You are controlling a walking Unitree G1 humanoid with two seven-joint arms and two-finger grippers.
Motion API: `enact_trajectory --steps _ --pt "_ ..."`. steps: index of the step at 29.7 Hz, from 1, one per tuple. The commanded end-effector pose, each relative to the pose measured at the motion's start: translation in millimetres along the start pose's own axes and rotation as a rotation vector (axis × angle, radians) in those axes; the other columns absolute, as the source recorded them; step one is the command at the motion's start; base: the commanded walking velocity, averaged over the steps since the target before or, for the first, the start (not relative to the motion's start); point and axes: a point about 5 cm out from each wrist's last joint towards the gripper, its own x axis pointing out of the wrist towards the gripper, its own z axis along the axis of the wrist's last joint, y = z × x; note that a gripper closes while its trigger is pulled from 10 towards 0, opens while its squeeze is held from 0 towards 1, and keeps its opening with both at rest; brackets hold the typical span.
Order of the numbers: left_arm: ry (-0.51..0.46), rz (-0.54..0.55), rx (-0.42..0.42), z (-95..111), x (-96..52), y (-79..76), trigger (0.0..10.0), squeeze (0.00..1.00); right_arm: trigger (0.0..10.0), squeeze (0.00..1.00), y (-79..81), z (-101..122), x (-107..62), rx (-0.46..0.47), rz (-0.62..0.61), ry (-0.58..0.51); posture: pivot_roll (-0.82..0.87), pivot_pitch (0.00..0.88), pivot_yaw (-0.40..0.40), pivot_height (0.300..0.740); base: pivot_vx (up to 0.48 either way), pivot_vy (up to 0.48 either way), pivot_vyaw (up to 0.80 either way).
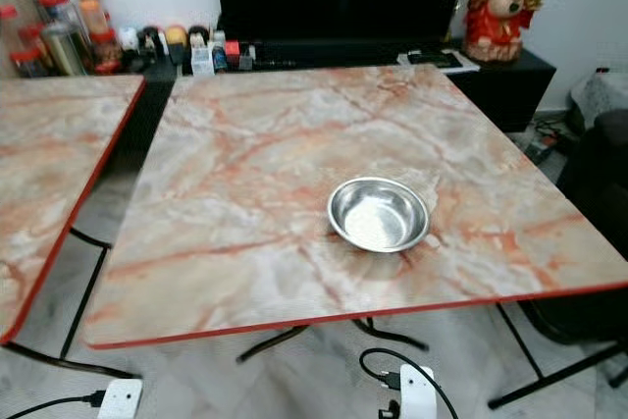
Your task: Setting the table
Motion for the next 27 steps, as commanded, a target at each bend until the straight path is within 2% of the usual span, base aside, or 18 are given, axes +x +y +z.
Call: enact_trajectory --steps 1,7,12,16,18,27 --pt "0.003 0.001 -0.008 -0.2 0.0 -0.3 10.0 0.0 10.0 0.0 2.7 1.1 0.2 0.001 0.006 -0.006 -0.02 0.0 0.009 0.74 0.0 0.48 0.0" --pt "0.007 0.006 -0.011 -2.0 -0.4 1.1 10.0 0.0 10.0 0.0 4.8 -0.3 -0.1 0.023 0.013 -0.003 -0.02 0.0 0.01 0.74 0.0 0.48 0.0" --pt "0.012 0.012 -0.016 -3.8 -0.8 2.3 10.0 0.0 10.0 0.0 4.9 -0.6 -0.1 0.001 0.014 -0.001 -0.02 0.0 0.009 0.74 0.0 0.48 0.0" --pt "0.015 0.013 -0.016 -4.8 -1.0 2.6 10.0 0.0 10.0 0.0 5.1 0.1 0.0 -0.026 0.018 -0.005 -0.02 0.0 0.014 0.74 0.0 0.48 0.6" --pt "0.017 0.014 -0.016 -5.7 -1.3 3.0 10.0 0.0 10.0 0.0 5.4 0.0 0.0 0.005 0.012 -0.005 -0.02 0.0 0.014 0.74 0.0 0.48 0.65" --pt "0.018 0.023 -0.026 -6.4 -1.5 4.1 10.0 0.0 10.0 0.0 5.5 1.3 0.2 0.003 0.011 -0.008 -0.01 0.0 0.009 0.74 0.0 0.48 0.0"
